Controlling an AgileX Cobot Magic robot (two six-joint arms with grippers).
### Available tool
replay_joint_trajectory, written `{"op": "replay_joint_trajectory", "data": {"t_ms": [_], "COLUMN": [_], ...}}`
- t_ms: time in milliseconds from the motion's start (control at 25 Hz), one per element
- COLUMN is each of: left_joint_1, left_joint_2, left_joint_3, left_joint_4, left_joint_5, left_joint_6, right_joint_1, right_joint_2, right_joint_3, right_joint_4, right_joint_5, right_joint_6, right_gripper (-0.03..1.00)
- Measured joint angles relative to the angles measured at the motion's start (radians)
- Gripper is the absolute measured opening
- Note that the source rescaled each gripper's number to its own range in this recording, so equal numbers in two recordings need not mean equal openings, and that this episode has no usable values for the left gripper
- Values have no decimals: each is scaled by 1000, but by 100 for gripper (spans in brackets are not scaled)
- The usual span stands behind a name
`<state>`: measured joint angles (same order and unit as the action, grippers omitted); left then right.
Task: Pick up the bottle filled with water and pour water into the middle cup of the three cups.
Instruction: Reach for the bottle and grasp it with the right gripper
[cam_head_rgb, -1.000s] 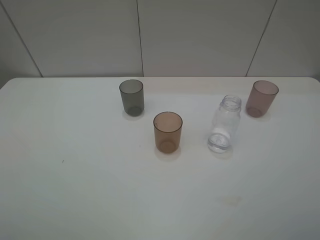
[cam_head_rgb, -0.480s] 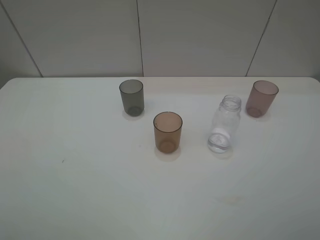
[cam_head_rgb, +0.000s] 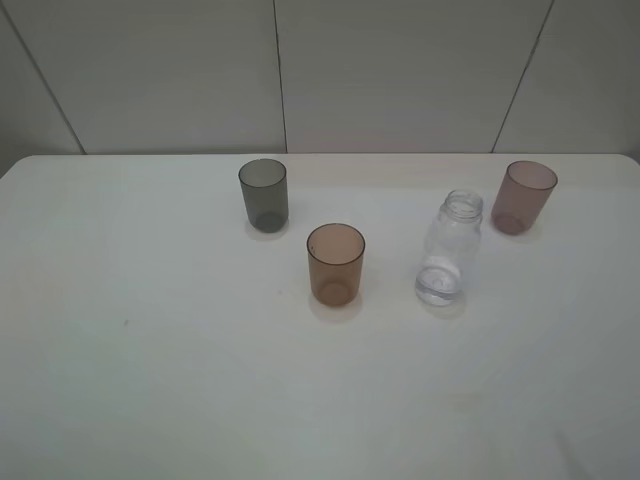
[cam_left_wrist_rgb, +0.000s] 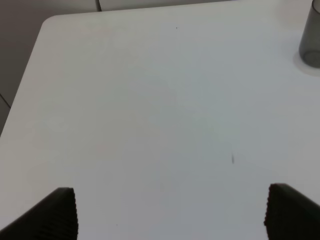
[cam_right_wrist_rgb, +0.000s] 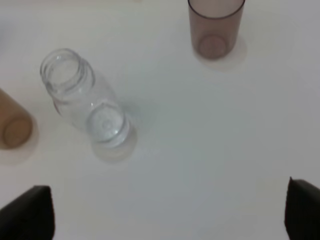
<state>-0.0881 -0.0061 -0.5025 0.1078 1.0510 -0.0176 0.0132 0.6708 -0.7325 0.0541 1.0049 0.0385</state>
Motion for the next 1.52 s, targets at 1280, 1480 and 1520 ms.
{"op": "replay_joint_trajectory", "data": {"t_ms": [1280,1480,1520], "left_joint_1": [0,0,0], "left_joint_2": [0,0,0], "left_joint_3": [0,0,0], "left_joint_4": [0,0,0], "left_joint_5": [0,0,0], "left_joint_6": [0,0,0], "right_joint_1": [488,488,488], "right_joint_2": [495,773,835], "right_joint_3": [733,732,732], "right_joint_4": [81,51,50], "right_joint_5": [-1764,-2073,-2133], "right_joint_6": [-1,-1,-1], "right_gripper": [100,100,100]}}
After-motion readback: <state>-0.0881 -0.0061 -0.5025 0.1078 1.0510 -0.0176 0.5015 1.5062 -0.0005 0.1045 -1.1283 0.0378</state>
